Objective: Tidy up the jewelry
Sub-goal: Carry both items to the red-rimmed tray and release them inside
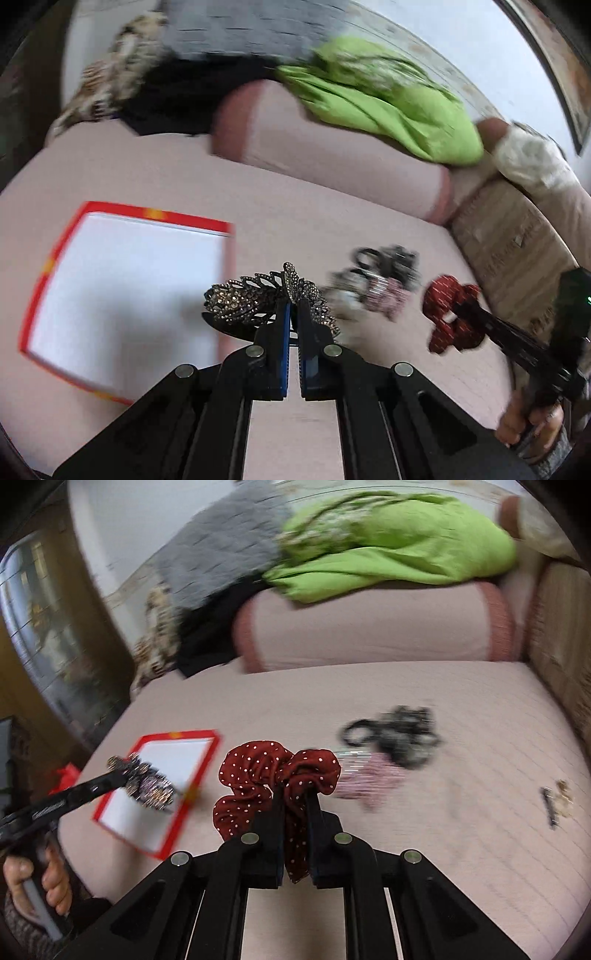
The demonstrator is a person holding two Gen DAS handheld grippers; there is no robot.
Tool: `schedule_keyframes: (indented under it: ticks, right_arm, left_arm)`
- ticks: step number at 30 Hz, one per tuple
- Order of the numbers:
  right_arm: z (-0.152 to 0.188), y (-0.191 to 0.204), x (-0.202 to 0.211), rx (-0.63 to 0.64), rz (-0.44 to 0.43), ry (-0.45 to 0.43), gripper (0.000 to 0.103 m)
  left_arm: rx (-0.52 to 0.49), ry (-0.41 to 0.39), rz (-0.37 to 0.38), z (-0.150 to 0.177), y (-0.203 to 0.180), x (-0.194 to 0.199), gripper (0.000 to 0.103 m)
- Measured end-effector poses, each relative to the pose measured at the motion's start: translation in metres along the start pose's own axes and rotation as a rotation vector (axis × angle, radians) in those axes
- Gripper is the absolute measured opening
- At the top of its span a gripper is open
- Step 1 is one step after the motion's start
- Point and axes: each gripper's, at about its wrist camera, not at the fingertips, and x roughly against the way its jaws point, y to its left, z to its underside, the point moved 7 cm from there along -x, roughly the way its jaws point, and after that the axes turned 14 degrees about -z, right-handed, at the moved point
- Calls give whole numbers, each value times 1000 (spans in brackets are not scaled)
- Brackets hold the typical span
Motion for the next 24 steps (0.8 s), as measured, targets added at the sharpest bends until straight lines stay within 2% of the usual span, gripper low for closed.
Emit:
schedule_keyframes:
  ticks: [6,10,12,18,24]
  right_arm:
    - [4,75,-64,61,-129,102,11]
    - [20,125,-118,132,-182,190,11]
    - [31,141,-144,152,-199,237,11]
    - [61,162,-207,197,-200,340,11]
    - [77,157,-225,169,-207,384,14]
  left_arm:
    - [69,-12,-167,-1,90,-3,3]
    - [120,23,-274,13,148,-17,3]
    - [148,51,-303,19,171,-25,3]
    - [227,110,-350,34,219,-46,4]
    - [260,98,-341,30,218,-42,5]
